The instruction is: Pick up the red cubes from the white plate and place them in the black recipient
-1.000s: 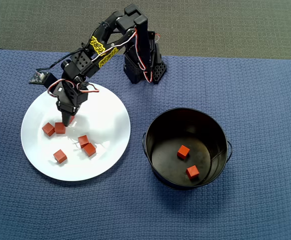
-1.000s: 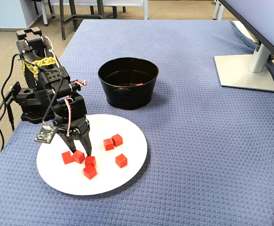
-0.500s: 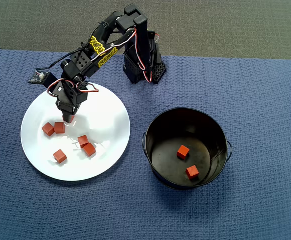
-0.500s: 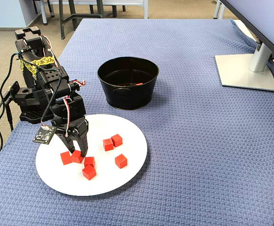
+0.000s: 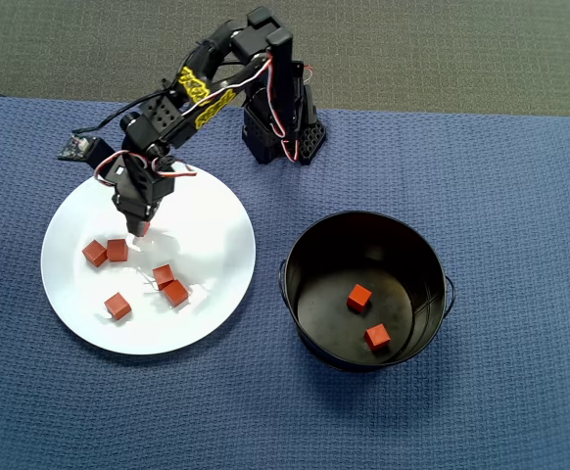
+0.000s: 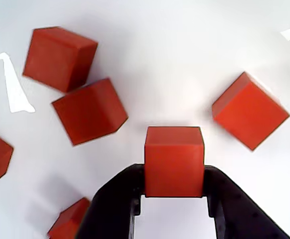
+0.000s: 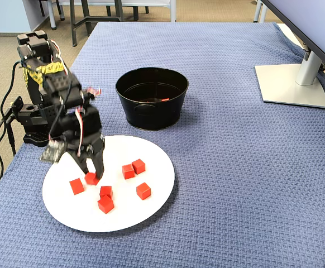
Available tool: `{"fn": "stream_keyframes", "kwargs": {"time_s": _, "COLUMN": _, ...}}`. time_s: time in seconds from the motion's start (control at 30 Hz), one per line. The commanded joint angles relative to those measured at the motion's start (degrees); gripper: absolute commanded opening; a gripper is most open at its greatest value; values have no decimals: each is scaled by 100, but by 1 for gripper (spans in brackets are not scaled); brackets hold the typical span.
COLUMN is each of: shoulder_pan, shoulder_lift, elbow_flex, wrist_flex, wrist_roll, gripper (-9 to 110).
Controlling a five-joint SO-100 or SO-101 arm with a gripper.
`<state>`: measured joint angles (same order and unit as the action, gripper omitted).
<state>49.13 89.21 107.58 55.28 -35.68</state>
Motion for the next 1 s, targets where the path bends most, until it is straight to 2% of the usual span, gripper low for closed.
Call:
{"fn": "stream_keyframes", "kwargs": {"time_s": 0.0, "shoulder_pan": -571, "shoulder_lift": 1072, "elbow_flex": -694, "wrist_flex": 844, "wrist_roll": 387, "gripper": 0}}
{"fn": "stream_keyframes", "kwargs": {"time_s": 0.27, "shoulder_pan": -2065, "shoulder_lift": 2417, "elbow_flex": -1608, "wrist_flex": 2206, "wrist_roll": 1521, "gripper": 0}}
{"fn": "stream_keyframes", "kwargs": {"time_s": 0.57, "shoulder_pan": -4421, "shoulder_lift": 2953, "elbow_flex": -1600, "wrist_flex": 2030, "wrist_roll": 2812, "gripper": 0}}
{"fn": "stream_keyframes", "kwargs": {"time_s": 0.73, "shoulder_pan": -5625, "shoulder_lift": 2637, "elbow_flex": -1802, "wrist_flex": 1635, "wrist_roll": 3401, "gripper": 0}}
{"fn": "stream_keyframes", "kwargs": {"time_s": 0.9, "shoulder_pan": -6618, "shoulder_lift": 2039, "elbow_flex": -2364, "wrist_flex": 2004, "wrist_roll": 3788, "gripper": 0}}
{"fn": "stream_keyframes", "kwargs": {"time_s": 0.93, "shoulder_pan": -6803, "shoulder_lift": 1890, "elbow_flex": -2496, "wrist_flex": 2127, "wrist_roll": 3665, "gripper": 10}}
{"fn": "stream_keyframes", "kwargs": {"time_s": 0.97, "shoulder_pan": -6996, "shoulder_lift": 1749, "elbow_flex": -2602, "wrist_flex": 2259, "wrist_roll": 3305, "gripper": 26}}
